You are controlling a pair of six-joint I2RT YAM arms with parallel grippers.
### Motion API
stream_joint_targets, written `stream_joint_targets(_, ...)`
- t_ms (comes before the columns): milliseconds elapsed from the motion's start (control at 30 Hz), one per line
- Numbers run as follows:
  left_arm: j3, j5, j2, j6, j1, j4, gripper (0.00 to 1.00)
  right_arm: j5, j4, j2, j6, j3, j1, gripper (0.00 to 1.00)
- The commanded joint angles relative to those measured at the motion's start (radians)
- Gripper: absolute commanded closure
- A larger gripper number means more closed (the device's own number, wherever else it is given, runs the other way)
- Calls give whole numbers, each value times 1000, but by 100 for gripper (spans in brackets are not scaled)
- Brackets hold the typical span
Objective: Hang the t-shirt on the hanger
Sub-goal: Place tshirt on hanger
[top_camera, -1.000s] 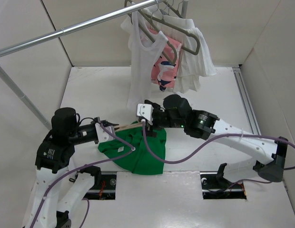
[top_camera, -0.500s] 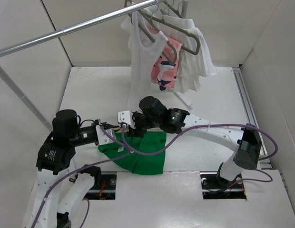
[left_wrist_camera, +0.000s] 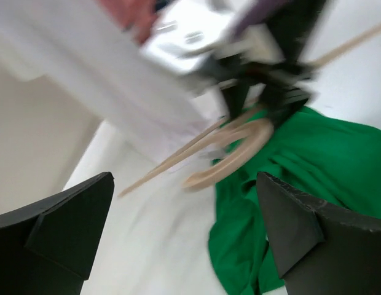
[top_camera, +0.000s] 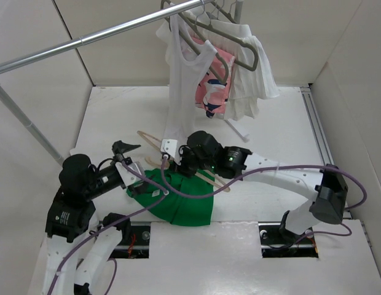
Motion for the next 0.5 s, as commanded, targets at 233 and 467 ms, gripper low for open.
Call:
stream_joint_targets(233,-67,-515,-3,-171,-3,21,21,179,-219,-307,165,-179,-9,100)
stream_joint_targets(467,-182,-559,279,107,-3,-127,34,211,-306,-443,197,-202,-9,100)
